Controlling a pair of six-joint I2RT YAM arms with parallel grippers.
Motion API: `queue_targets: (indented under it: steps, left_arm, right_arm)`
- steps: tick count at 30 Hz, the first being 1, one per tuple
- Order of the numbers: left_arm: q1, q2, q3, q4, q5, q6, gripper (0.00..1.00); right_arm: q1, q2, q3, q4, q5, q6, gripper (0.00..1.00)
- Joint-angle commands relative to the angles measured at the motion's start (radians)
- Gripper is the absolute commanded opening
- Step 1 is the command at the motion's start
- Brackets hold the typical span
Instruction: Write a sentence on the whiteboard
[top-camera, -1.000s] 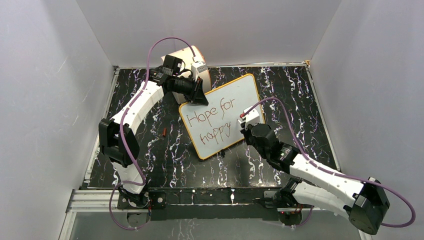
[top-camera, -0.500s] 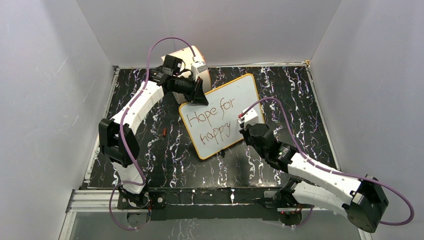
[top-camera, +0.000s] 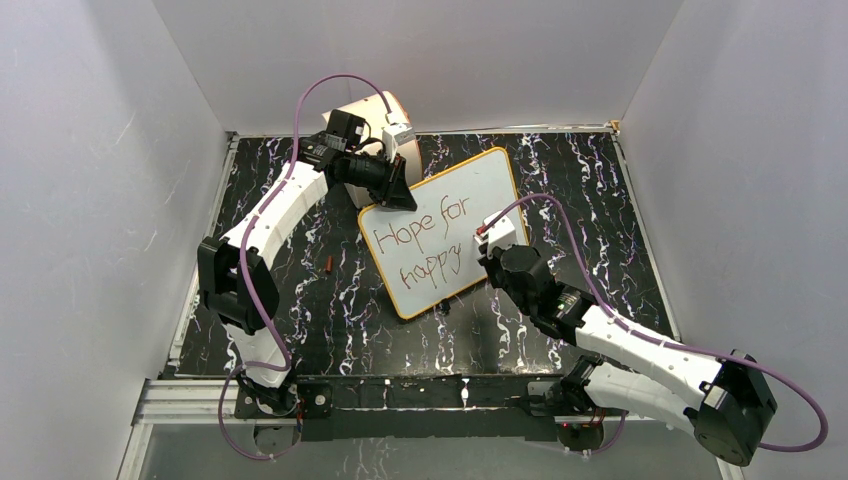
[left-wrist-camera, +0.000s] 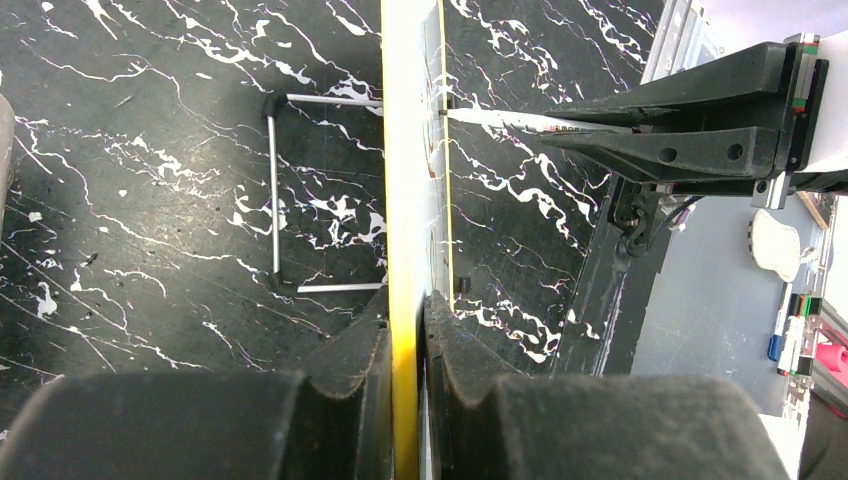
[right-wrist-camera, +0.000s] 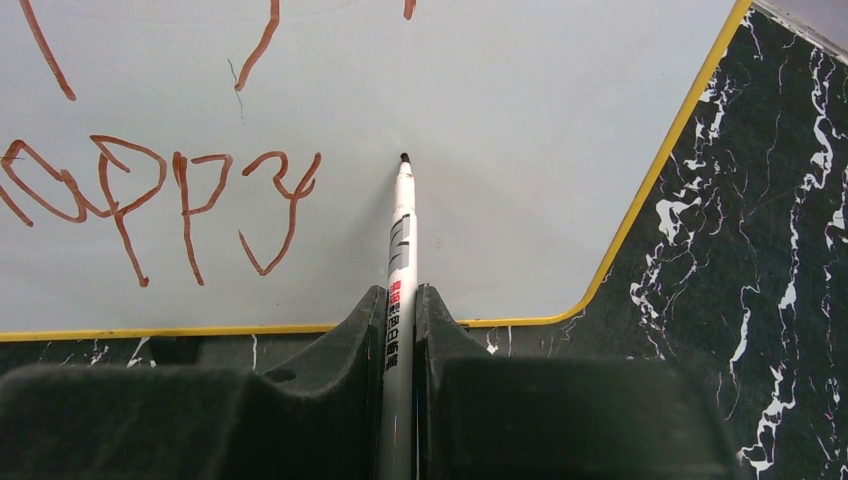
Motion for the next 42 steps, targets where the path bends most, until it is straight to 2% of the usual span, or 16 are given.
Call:
queue_targets:
  steps: [1,12,23,33,42]
  left_arm:
    - [-0.037,0.024,-0.015,-0.096,-0.054,0.068,0.00]
    - [-0.037,0.026,-0.014,-0.096,-0.059,0.065,0.00]
    - [-0.037,0.024,-0.013,-0.099,-0.060,0.067,0.00]
    - [-0.037,0.022,-0.012,-0.099,-0.060,0.068,0.00]
    - [-0.037,0.021,-0.012,-0.100,-0.058,0.069,0.00]
  right_arm:
    - [-0.007,-0.004,0.003,0.063,-0.063,-0.011,0.00]
    - [-0.007,0.009,0.023,-0.052,-0.144,0.026,0.00]
    - [-0.007,-0.014,0.016,-0.118,-0.080,0.090,0.00]
    - [-0.016,-0.021,0.008,-0.078,-0.011,0.089,0.00]
    - [-0.038,-0.021,0.004,0.017,-0.011,0.055,0.00]
